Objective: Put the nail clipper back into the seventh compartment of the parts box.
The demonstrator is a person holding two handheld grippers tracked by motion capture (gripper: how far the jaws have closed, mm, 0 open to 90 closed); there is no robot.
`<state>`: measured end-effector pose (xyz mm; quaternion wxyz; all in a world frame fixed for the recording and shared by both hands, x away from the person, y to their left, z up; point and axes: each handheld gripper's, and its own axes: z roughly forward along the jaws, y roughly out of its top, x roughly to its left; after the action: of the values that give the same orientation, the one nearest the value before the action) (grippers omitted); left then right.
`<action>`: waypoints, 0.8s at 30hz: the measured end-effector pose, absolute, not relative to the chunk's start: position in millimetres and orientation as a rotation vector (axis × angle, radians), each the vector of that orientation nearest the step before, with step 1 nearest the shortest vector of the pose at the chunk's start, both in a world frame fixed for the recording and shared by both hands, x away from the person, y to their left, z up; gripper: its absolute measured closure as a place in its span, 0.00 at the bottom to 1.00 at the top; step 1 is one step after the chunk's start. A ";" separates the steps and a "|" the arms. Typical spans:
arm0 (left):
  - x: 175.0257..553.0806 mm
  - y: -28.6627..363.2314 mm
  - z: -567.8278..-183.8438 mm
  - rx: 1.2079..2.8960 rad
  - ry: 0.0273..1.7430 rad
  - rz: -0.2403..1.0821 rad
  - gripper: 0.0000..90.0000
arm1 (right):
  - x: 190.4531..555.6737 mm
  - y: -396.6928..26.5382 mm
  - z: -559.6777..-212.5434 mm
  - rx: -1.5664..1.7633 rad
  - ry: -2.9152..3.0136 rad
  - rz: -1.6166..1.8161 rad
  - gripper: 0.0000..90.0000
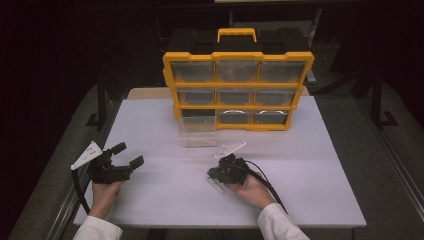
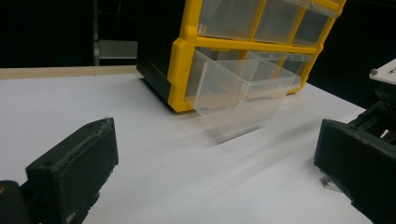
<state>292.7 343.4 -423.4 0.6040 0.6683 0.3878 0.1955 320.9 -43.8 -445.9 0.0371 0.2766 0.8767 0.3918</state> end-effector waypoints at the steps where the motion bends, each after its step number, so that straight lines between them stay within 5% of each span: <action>1: 292.7 343.4 -423.5 1.548 0.898 0.452 0.00 | 320.3 -44.0 -445.0 0.854 2.688 1.207 0.88; 6: 292.7 343.6 -423.4 1.547 0.897 0.452 0.00 | 319.3 -44.6 -443.9 0.852 2.682 1.203 0.83; 7: 292.7 343.6 -423.4 1.546 0.898 0.451 0.00 | 318.0 -45.0 -443.0 0.873 2.666 1.193 0.74; 24: 293.2 344.1 -423.7 1.543 0.902 0.448 0.00 | 307.9 -41.9 -440.7 0.881 2.686 1.148 0.33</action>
<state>293.2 344.1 -423.7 0.6047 0.6670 0.3898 0.1936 307.9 -41.9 -440.7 0.0455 0.2884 0.8794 0.3760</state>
